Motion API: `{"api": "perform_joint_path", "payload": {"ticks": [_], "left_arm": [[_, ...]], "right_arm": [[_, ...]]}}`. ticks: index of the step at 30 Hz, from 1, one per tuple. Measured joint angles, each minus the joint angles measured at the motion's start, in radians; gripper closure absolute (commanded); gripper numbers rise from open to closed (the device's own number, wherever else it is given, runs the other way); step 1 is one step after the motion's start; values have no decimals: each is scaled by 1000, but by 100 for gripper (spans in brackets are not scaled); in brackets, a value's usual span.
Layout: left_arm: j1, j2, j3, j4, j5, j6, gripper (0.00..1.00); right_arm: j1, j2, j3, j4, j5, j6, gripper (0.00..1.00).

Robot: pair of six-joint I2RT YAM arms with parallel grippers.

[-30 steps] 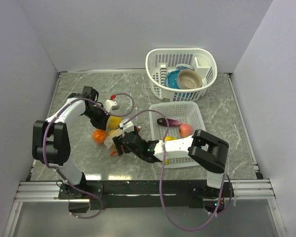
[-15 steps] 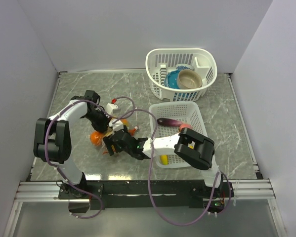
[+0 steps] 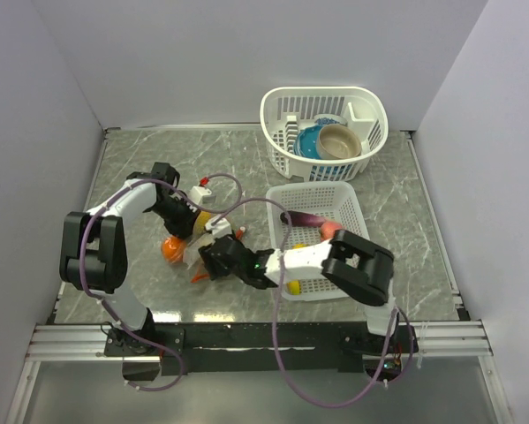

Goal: Open the zip-top bag and remove the fake food

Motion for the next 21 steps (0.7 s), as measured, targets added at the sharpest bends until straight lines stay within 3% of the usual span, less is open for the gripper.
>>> {"api": "perform_joint_path", "payload": {"ticks": [9,11,12,14,15,17,20,21], "left_arm": [[4,11,32,13,-43,-20,99],[6,14,45,11,-44,-23,99],[7,14,49,11,-43,-23,99],[8,14,55,6,-40,-23,99],[8,14,56,4,-40,-23,99],[8,14,58,1,-37,-23,99],[8,14,59,-3,-30,-22,99],[8,14,59,-4,-29,-22,99]], "right_arm": [[20,-384,-186,-99,40,69,59],[25,-473,-229,-131,87,91,64],[28,-528,-256,-161,125,108,73],[29,-611,-288,-206,219,145,75],[28,-657,-302,-241,282,175,64],[15,-743,-323,-310,410,241,62],[-31,-834,-340,-417,554,346,0],[-61,-843,-340,-454,579,385,0]]}}
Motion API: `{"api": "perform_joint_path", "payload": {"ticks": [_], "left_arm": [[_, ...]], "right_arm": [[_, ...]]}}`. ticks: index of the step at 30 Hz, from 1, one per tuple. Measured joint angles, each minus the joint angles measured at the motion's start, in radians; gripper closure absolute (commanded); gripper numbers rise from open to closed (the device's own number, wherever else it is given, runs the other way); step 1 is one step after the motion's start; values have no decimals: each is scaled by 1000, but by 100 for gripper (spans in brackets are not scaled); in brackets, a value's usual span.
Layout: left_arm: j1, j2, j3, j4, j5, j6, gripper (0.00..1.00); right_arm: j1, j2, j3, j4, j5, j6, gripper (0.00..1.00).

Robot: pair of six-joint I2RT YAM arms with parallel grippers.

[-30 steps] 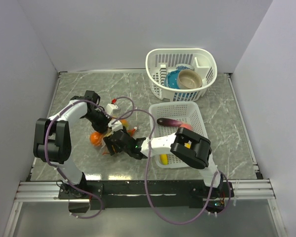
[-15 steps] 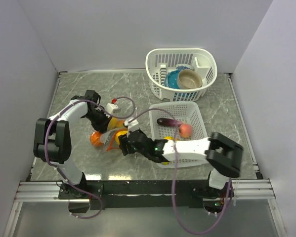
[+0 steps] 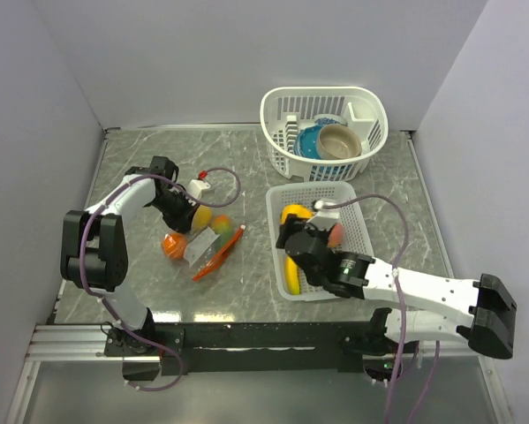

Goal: Open the zip-top bag and remove the fake food

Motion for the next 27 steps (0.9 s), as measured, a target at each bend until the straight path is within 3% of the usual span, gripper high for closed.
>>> {"api": "perform_joint_path", "payload": {"ticks": [4,8,10,11,13,14,16,17,18,24,27], "left_arm": [[0,0,0,-5,3,0,99],[0,0,0,-5,6,0,99],[0,0,0,-6,6,0,99],[0,0,0,-6,6,0,99],[0,0,0,-8,6,0,99],[0,0,0,-8,6,0,99],[0,0,0,-7,6,0,99],[0,0,0,-7,6,0,99],[0,0,0,-7,6,0,99],[0,0,0,-7,6,0,99],[0,0,0,-8,6,0,99]], "right_arm": [[-88,65,29,-131,38,71,0],[-80,190,105,-183,27,47,4],[-47,193,109,-143,8,-11,19],[-19,192,108,-111,-4,-52,33],[45,191,108,-33,-30,-117,45],[74,197,110,-2,-43,-147,63],[121,232,124,48,-84,-183,81],[134,264,135,79,-106,-204,97],[141,296,142,106,-128,-219,100],[159,536,190,213,-250,-259,98],[159,665,262,253,-300,-279,82]]}}
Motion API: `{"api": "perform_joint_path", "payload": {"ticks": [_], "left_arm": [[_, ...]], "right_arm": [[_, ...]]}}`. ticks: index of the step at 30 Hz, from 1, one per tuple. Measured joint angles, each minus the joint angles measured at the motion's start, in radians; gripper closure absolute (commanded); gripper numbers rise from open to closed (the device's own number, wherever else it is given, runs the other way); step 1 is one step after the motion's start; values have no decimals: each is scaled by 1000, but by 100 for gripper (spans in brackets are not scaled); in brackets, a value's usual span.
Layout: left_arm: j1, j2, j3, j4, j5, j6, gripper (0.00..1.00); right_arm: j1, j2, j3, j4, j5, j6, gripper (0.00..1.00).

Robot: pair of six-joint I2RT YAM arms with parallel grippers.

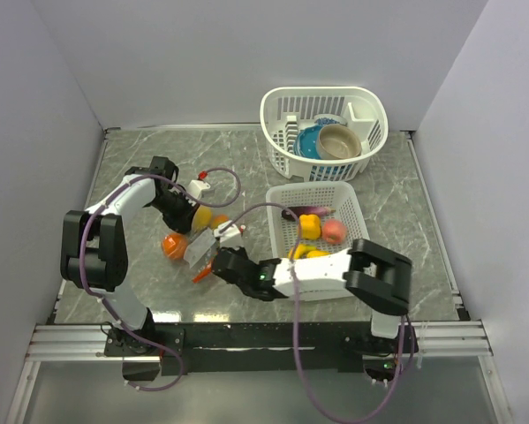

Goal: Open the zip-top bag and remove the fake food

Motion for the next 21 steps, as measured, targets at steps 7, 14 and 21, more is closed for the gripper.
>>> {"api": "perform_joint_path", "payload": {"ticks": [7,14,21], "left_arm": [[0,0,0,0,0,1,99],[0,0,0,-1,0,3,99],[1,0,0,0,0,3,99]], "right_arm": [[-19,165,155,42,-69,-28,15],[-93,235,256,44,-38,-14,2],[-140,291,317,40,-43,-13,4]]}}
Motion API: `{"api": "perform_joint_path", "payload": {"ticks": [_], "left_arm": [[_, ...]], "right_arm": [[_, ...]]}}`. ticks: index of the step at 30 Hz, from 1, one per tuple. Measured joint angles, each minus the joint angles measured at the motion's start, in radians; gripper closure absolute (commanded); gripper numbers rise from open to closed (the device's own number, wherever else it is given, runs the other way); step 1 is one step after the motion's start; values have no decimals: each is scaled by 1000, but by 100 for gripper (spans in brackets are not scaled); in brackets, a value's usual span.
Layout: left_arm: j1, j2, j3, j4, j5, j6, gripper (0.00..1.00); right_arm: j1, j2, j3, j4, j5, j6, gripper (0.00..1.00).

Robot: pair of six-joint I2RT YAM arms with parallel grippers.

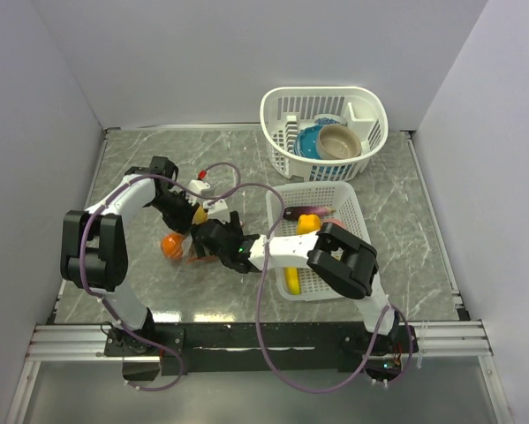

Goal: Open the zip-top bag and remove the fake food

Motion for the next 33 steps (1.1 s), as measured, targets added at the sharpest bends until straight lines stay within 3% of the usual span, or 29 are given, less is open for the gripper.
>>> {"api": "perform_joint_path", "payload": {"ticks": [8,18,23,33], "left_arm": [[5,0,0,-2,0,2,99],[5,-5,0,-8,1,2,99],[5,-19,4,-26,5,6,99],[5,-33,142,-71,16,-10,99]], "right_arm": [[-24,63,47,-8,-40,11,9],[-17,47,-8,20,-47,-8,41],[10,-76,-132,27,-9,-42,49],[102,-427,-382,21,82,6,52]]}}
